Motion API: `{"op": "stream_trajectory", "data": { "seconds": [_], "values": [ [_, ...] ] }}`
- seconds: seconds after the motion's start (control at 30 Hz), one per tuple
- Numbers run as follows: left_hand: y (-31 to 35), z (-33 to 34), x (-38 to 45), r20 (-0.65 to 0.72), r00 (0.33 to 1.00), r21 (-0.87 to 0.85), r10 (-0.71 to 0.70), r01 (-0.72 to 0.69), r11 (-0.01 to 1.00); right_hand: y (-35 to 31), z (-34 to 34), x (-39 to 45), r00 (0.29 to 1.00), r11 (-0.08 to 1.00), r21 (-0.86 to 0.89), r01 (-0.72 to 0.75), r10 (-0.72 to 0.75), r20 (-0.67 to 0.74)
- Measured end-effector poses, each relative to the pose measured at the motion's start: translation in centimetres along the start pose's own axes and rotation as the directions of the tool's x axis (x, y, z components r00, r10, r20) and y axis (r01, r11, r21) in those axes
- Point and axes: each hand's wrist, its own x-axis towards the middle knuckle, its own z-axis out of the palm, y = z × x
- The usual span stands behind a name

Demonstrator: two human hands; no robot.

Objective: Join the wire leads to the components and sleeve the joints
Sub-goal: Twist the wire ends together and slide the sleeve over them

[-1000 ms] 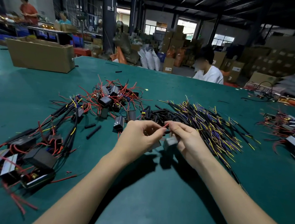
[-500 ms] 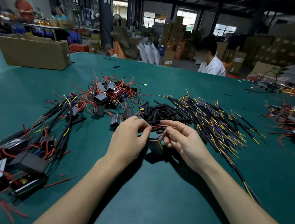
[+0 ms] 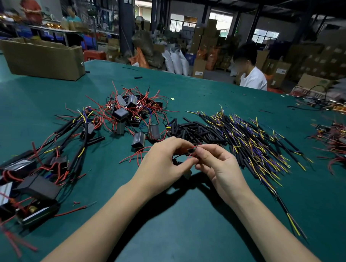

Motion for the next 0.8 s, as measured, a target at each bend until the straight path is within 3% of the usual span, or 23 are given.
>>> {"op": "stream_trajectory", "data": {
  "seconds": [0.3, 0.53, 0.67, 0.8],
  "values": [
    [0.6, 0.4, -0.2, -0.087, 0.996, -0.110, 0.014, -0.024, 0.994, 0.0, 0.4, -0.2, 1.000, 1.000, -0.027, 0.004, -0.005, -0.029],
    [0.5, 0.6, -0.2, -0.125, 0.990, -0.162, -0.061, 0.040, 0.986, 0.4, 1.2, -0.5, 0.989, 0.989, -0.120, 0.090, -0.103, -0.107],
    [0.5, 0.8, -0.1, -0.145, 0.966, -0.284, -0.215, 0.168, 0.944, 0.5, 1.3, -0.4, 0.967, 0.973, -0.153, 0.172, -0.196, -0.162],
    [0.6, 0.3, 0.3, -0.065, 0.916, -0.527, -0.397, 0.306, 0.793, 0.5, 0.7, -0.2, 0.976, 0.974, -0.195, 0.116, -0.148, -0.160]
  ]
}}
